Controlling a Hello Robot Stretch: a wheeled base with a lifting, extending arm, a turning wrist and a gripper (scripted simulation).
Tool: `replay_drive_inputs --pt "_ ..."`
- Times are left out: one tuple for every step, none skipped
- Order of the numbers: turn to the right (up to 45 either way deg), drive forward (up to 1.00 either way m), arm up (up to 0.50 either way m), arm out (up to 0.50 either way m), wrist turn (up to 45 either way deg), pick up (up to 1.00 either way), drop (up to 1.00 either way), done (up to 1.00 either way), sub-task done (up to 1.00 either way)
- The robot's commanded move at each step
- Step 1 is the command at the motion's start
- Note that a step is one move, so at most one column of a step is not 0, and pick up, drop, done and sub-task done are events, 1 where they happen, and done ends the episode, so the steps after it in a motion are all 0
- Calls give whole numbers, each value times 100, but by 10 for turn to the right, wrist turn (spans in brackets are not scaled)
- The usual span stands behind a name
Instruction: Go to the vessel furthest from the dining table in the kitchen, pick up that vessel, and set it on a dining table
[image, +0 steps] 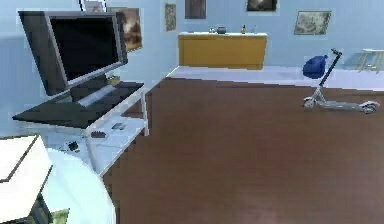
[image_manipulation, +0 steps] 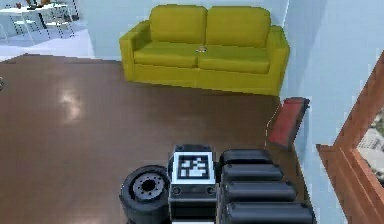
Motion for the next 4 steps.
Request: replay_drive_inputs --pt "-450 0 0 0 0 0 0 0 0" --pt "-450 0 0 0 0 0 0 0 0" --pt "-450 0 0 0 0 0 0 0 0" --pt "-150 0 0 0 0 0 0 0 0"
